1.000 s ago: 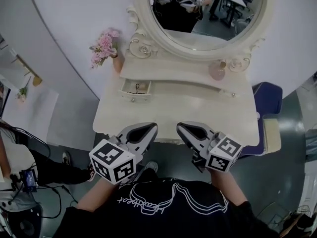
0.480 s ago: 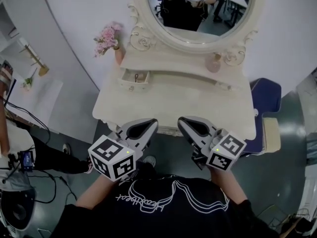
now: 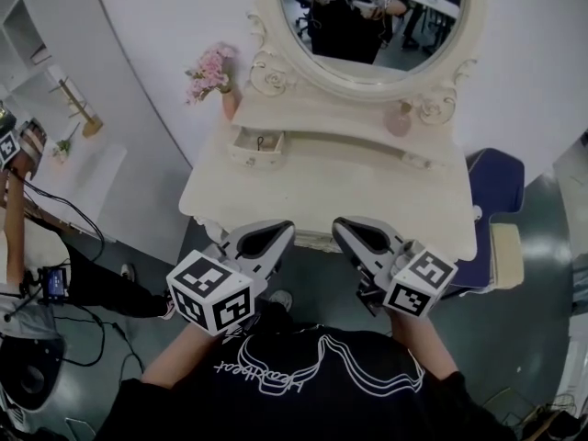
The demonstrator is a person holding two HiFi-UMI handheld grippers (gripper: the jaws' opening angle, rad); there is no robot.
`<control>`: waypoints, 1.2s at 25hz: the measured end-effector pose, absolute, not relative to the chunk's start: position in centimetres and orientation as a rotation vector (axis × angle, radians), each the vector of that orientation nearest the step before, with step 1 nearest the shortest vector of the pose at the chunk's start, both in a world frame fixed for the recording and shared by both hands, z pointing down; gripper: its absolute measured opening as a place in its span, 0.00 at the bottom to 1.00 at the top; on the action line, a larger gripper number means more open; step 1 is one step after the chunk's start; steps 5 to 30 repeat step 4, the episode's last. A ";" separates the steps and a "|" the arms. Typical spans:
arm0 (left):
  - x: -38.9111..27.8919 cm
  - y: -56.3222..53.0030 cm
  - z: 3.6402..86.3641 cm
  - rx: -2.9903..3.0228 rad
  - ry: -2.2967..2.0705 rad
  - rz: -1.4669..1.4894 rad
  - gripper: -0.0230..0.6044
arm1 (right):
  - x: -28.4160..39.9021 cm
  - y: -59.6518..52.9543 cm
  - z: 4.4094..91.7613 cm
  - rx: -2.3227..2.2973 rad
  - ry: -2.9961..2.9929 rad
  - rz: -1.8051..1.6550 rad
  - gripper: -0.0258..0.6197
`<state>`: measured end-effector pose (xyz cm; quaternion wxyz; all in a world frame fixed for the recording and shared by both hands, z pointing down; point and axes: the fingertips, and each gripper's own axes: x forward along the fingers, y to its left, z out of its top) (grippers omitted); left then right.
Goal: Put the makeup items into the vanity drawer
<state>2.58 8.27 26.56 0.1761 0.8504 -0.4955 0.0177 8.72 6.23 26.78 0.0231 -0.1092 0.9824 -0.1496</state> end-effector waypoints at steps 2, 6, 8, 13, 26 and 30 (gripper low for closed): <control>2.6 8.7 26.6 2.404 -1.408 0.051 0.04 | 8.7 6.6 26.7 -0.329 3.044 -0.459 0.05; 2.6 9.1 26.5 2.400 -1.412 0.051 0.04 | 8.6 7.0 26.6 -0.319 3.047 -0.455 0.05; 2.6 9.1 26.5 2.400 -1.412 0.051 0.04 | 8.6 7.0 26.6 -0.319 3.047 -0.455 0.05; 2.6 9.1 26.5 2.400 -1.412 0.051 0.04 | 8.6 7.0 26.6 -0.319 3.047 -0.455 0.05; 2.6 9.1 26.5 2.400 -1.412 0.051 0.04 | 8.6 7.0 26.6 -0.319 3.047 -0.455 0.05; 2.6 9.1 26.5 2.400 -1.412 0.051 0.04 | 8.6 7.0 26.6 -0.319 3.047 -0.455 0.05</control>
